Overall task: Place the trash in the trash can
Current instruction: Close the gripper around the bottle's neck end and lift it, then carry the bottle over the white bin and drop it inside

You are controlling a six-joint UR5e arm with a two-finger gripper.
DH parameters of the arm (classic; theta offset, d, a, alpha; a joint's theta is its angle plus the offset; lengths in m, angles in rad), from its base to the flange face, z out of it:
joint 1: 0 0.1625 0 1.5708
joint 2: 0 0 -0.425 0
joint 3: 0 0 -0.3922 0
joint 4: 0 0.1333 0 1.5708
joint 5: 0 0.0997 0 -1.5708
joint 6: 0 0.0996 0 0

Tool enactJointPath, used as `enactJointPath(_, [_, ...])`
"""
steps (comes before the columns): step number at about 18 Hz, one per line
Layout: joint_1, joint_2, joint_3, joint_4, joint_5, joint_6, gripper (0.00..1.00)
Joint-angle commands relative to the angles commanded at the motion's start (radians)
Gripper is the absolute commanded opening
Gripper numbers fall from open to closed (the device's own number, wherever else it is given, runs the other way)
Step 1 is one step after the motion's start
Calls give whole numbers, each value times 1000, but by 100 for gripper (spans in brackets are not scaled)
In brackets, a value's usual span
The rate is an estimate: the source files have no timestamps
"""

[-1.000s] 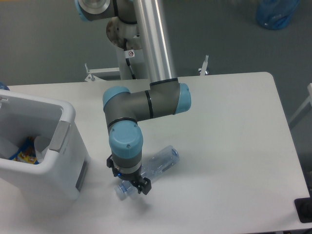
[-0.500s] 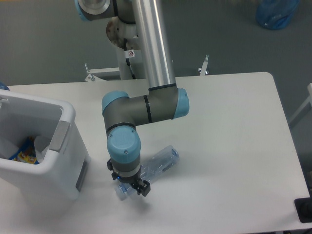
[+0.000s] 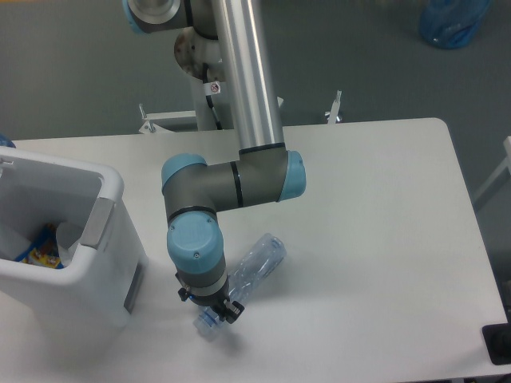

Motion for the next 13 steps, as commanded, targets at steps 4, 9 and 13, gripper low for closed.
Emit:
enactJointPath(4, [44,35,52,2,-95,-52,38])
enactJointPath(9, [135,126,86,0,-372,-113,34])
enactJointPath(13, [166,196,98,2,-480,-182,34])
